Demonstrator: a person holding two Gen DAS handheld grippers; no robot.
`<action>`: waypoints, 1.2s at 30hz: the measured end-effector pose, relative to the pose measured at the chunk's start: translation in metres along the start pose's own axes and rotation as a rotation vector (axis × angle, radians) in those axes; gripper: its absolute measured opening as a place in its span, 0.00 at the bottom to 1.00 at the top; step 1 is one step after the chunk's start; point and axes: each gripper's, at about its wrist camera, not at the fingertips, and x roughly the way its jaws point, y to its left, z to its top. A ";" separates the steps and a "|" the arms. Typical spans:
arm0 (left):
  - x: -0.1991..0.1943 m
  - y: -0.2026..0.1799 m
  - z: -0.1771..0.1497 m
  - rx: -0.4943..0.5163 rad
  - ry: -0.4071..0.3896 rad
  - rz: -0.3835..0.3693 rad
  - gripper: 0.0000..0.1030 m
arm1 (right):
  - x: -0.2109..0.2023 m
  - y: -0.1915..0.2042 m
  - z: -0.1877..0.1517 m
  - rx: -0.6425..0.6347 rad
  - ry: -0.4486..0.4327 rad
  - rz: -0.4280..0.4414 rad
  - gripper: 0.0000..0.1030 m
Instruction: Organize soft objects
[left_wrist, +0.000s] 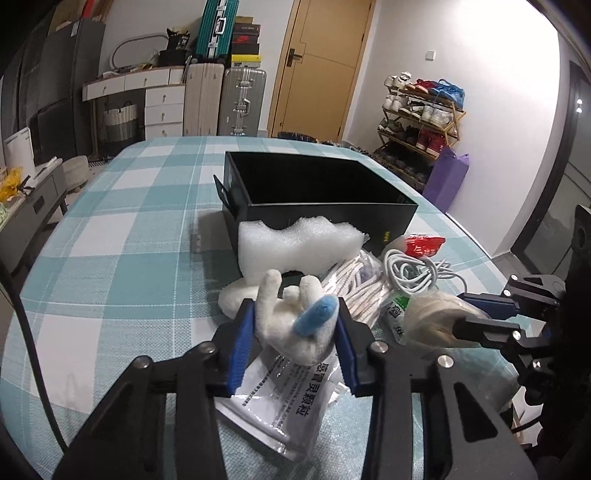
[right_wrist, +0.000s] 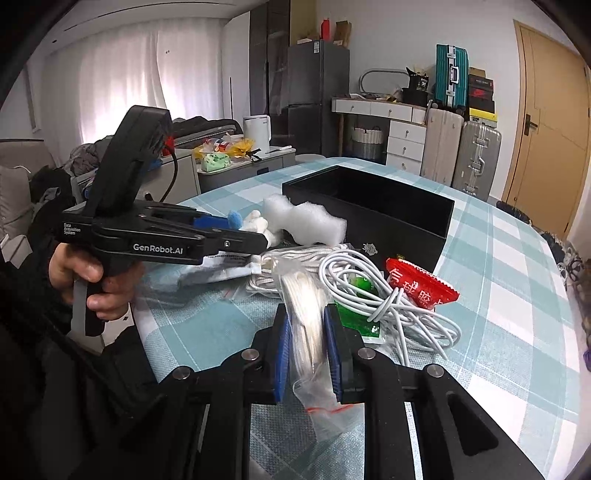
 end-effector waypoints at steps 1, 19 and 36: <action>-0.002 0.000 0.000 0.003 -0.003 0.000 0.38 | 0.000 0.001 0.000 -0.001 -0.002 0.000 0.16; -0.041 -0.010 -0.002 0.048 -0.058 -0.047 0.37 | -0.009 -0.003 0.005 0.017 -0.062 -0.004 0.14; -0.072 -0.020 0.017 0.054 -0.133 -0.054 0.37 | -0.023 -0.006 0.019 0.040 -0.147 -0.058 0.14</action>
